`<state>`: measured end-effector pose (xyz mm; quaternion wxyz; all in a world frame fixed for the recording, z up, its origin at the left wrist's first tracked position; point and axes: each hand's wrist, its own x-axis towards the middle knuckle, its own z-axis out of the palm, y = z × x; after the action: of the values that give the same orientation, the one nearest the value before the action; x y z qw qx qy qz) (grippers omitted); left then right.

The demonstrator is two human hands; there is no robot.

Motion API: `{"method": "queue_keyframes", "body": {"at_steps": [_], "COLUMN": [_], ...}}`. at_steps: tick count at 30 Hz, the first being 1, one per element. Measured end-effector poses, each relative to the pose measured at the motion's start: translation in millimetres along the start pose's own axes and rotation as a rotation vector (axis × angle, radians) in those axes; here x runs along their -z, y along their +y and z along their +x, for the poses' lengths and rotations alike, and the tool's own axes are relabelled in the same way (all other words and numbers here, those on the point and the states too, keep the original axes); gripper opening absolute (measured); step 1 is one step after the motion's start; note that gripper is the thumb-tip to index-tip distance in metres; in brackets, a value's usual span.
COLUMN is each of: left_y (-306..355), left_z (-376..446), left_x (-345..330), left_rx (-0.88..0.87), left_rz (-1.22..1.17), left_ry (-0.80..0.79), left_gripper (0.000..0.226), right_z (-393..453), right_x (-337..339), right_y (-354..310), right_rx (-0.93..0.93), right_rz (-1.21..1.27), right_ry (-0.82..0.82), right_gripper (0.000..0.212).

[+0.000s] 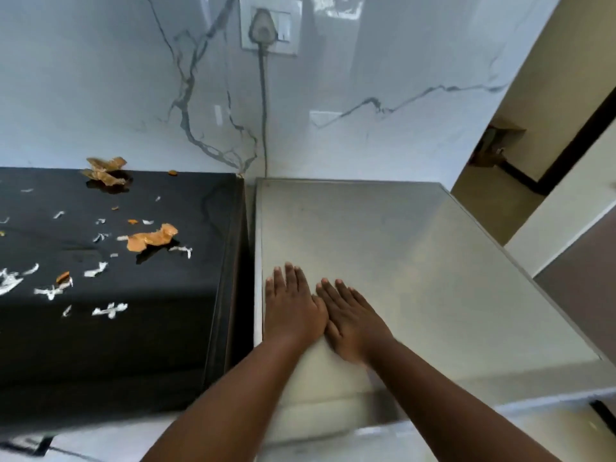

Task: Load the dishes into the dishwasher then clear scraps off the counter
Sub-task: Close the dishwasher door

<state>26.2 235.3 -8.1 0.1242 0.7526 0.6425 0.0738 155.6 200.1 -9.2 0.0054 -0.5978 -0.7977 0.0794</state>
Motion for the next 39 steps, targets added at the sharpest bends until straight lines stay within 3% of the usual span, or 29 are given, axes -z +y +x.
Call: {"method": "queue_keyframes", "body": {"at_steps": [5,18,22,27,32,37,39], "left_y": [-12,-35,-32,-29,-34,-44,-44], "left_z": [56,141,190,257,303,328,324], "left_x": [7,24,63,134,216,255,248], "left_rx": [-0.083,0.029,-0.041,-0.137,-0.170,-0.161,-0.147], "left_rz": [0.002,0.134,0.203,0.272,0.367,0.418,0.393], "left_ry": [-0.002,0.027,0.239,0.531,0.793,0.848,0.830], "left_gripper": [0.064,0.070,0.079,0.071,0.068,0.078,0.077], "right_z": [50,164,221,303,363,387,383], "right_x": [12,13,47,138,234,273,276], "right_y": [13,42,47,48,43,47,41], "right_rx": [-0.010,0.129,0.116,0.153,0.237,0.076,0.011], "right_rz": [0.018,-0.025,-0.111,-0.119,-0.202,-0.347,-0.411], "right_ry": [0.006,0.068,0.146,0.553,0.852,0.705,0.629], "right_gripper": [0.080,0.063,0.059,0.069,0.076,0.098,0.097]}}
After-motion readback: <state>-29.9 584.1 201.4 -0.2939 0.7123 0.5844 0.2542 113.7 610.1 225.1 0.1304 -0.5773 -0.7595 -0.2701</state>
